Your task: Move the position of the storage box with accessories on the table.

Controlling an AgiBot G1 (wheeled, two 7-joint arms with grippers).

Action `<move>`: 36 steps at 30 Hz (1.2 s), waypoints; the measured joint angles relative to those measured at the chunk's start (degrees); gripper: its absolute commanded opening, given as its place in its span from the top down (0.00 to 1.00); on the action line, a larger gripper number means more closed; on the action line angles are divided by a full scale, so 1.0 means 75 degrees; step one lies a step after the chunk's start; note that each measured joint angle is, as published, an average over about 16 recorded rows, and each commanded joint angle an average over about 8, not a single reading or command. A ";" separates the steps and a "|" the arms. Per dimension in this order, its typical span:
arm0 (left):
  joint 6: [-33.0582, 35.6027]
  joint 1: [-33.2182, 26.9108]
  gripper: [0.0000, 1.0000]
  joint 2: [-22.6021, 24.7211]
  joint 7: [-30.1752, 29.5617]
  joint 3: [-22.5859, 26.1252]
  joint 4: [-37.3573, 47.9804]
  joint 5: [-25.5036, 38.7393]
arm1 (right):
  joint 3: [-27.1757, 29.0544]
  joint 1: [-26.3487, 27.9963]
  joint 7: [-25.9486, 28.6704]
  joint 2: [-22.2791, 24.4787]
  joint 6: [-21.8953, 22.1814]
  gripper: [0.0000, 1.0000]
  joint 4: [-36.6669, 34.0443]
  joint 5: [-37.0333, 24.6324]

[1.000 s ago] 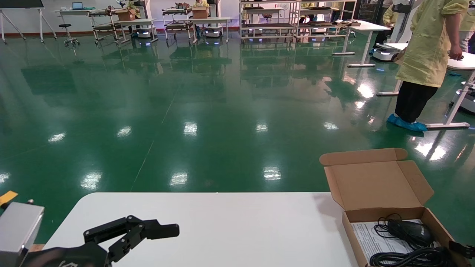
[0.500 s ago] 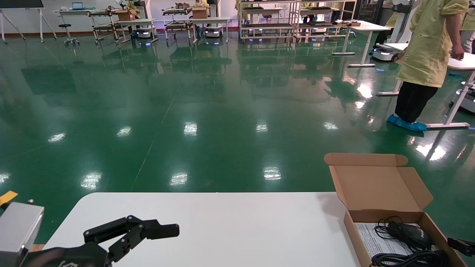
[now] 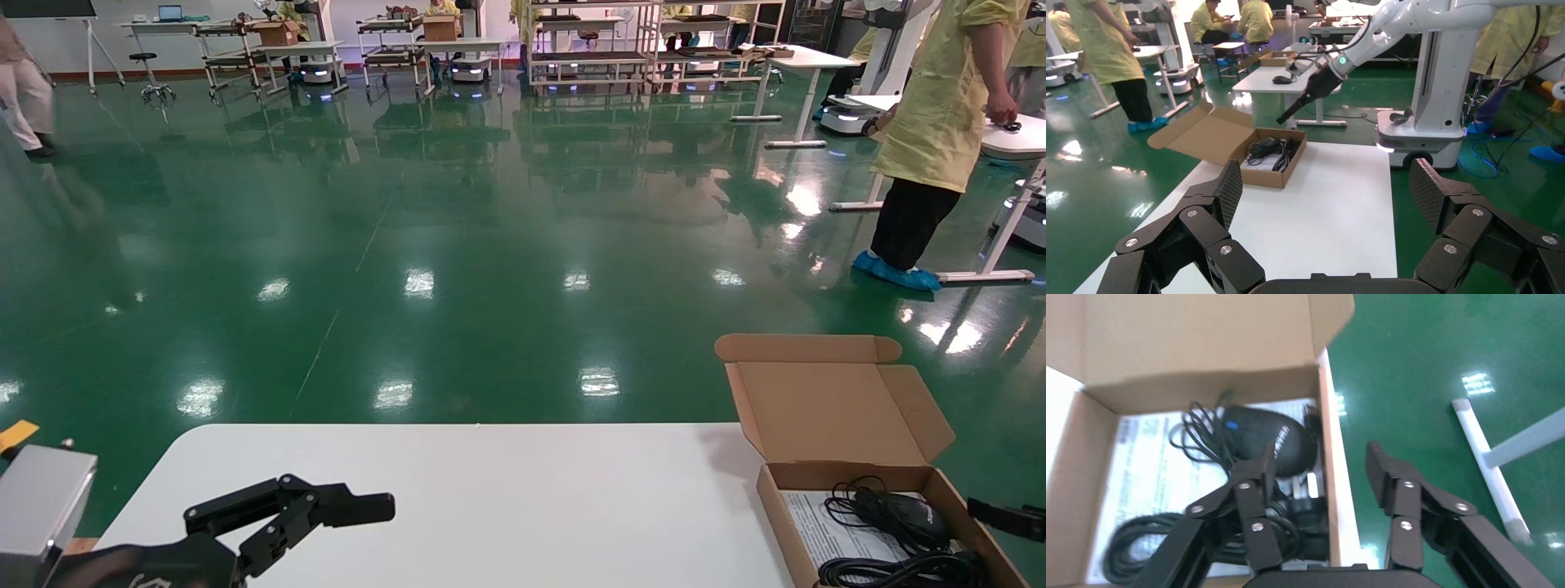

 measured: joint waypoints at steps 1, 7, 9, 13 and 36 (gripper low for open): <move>0.0000 0.0000 0.00 0.0000 0.0000 0.0000 0.0000 0.0000 | 0.0010 0.0055 0.0007 0.0023 -0.0074 0.00 0.0017 0.0015; 0.0000 0.0000 0.00 0.0000 0.0000 0.0000 0.0000 0.0000 | 0.0080 0.0459 0.0078 0.0179 -0.0729 0.00 0.0163 0.0120; 0.0000 0.0000 0.00 0.0000 0.0000 0.0000 0.0000 0.0000 | 0.0106 0.0625 0.0120 0.0236 -0.1043 0.00 0.0231 0.0160; 0.0000 0.0000 0.00 0.0000 0.0000 0.0000 0.0000 0.0000 | 0.0144 0.1016 0.0254 0.0348 -0.1823 0.00 0.0383 0.0225; -0.0002 0.0001 0.00 -0.0003 0.0001 0.0001 0.0002 -0.0004 | 0.0842 0.2489 0.1867 0.0270 -0.4930 0.00 0.0433 0.1352</move>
